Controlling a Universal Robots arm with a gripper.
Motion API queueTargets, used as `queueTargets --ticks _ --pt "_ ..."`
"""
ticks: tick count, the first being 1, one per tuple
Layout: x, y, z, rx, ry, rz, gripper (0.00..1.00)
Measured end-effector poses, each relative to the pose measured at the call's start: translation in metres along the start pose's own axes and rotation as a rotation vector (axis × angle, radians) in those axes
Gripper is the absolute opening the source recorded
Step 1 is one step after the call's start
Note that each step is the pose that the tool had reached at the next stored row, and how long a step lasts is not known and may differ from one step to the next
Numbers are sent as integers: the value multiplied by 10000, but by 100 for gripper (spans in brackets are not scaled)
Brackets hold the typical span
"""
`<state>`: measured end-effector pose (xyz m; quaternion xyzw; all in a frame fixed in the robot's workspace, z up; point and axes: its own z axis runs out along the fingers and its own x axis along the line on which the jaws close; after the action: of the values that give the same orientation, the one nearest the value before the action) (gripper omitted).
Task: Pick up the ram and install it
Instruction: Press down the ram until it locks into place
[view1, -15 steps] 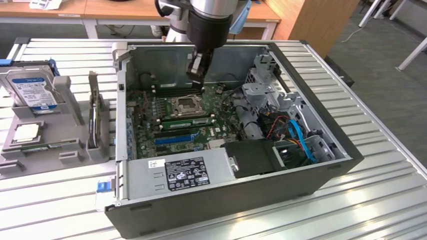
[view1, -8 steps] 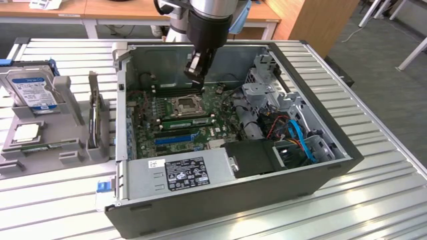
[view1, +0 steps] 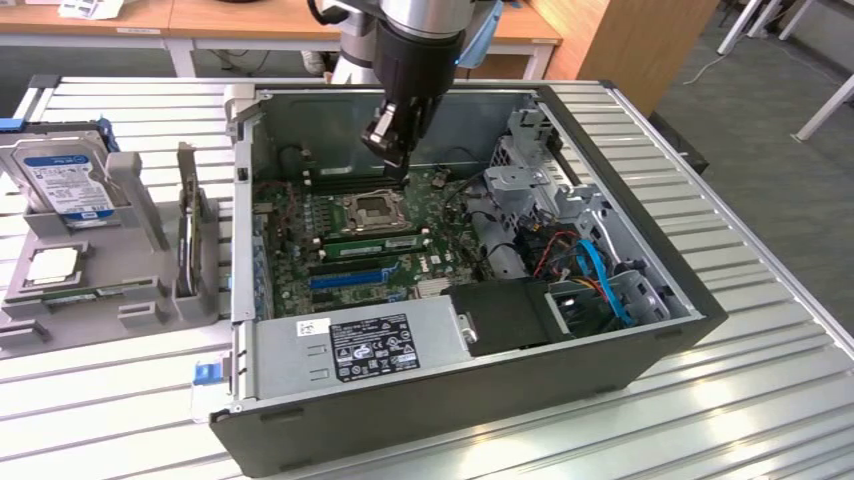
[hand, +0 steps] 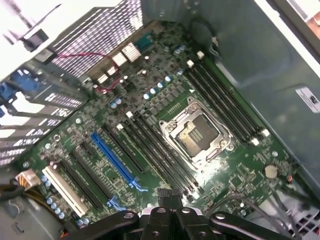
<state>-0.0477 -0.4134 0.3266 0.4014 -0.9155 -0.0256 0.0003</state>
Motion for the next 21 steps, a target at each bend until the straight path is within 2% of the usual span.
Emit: queueTargets --ticks 21 --pt "1 -1 15 59 -135 2876 10"
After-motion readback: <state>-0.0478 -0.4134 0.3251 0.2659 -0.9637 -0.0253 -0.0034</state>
